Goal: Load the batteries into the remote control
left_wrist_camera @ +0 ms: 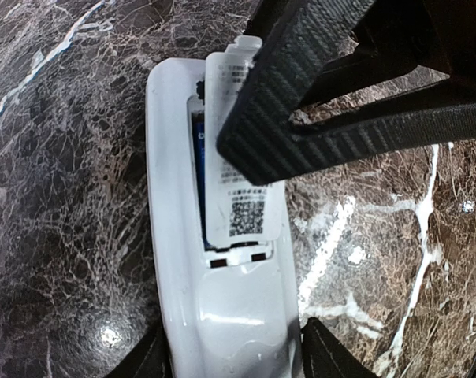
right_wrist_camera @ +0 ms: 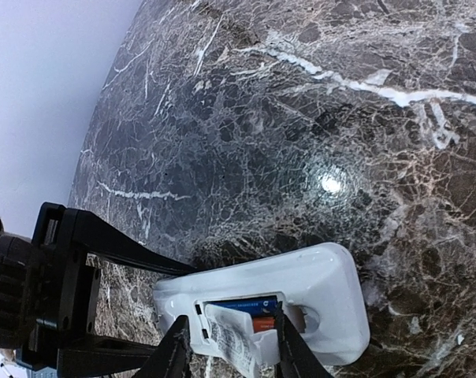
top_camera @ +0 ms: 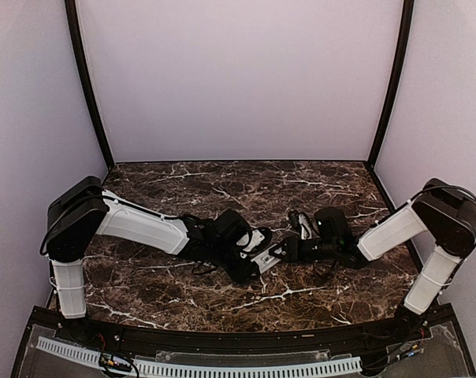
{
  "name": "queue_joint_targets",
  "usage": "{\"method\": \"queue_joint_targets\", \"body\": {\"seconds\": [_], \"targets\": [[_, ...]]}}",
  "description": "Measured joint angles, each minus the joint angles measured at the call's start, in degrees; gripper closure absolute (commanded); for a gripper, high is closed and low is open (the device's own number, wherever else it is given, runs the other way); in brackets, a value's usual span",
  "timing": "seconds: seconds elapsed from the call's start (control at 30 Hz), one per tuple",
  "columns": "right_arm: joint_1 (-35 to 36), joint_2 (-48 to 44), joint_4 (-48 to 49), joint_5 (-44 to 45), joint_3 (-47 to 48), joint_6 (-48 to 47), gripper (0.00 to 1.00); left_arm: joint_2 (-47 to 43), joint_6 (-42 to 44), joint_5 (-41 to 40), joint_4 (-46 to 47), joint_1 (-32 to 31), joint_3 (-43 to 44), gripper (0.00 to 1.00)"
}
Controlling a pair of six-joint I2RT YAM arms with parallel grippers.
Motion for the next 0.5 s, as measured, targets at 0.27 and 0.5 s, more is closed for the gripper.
{"method": "queue_joint_targets", "body": {"seconds": [0.27,0.5], "targets": [[0.0,-2.6,-8.4,1.6,2.6,-2.3,0.58,0.0,0.0,0.0,0.0,0.0,0.0,0.45],[0.2,-3.6,-14.0,2.6,4.9,-4.4,0.56,0.0,0.0,0.0,0.0,0.0,0.0,0.44]]}}
